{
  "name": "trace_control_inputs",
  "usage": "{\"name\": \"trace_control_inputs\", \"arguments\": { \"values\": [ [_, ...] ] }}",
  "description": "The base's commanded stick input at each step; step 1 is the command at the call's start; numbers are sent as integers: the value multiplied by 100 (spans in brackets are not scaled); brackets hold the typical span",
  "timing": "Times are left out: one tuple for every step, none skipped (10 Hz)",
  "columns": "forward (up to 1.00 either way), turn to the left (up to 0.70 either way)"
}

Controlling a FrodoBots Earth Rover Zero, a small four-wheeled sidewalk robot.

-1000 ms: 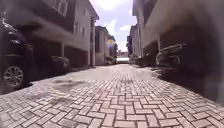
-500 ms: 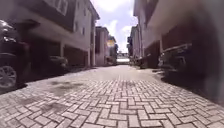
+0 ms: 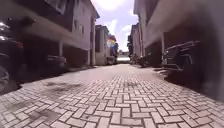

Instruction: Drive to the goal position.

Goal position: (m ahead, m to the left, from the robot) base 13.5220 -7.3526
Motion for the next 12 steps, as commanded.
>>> {"name": "trace_control_inputs", "arguments": {
  "values": [
    [50, 0],
    [50, 0],
    [50, 0],
    [50, 0],
    [50, 0],
    [50, 23],
    [50, 50],
    [50, 50],
    [50, 25],
    [50, 0],
    [50, 0],
    [50, 0]
  ]
}}
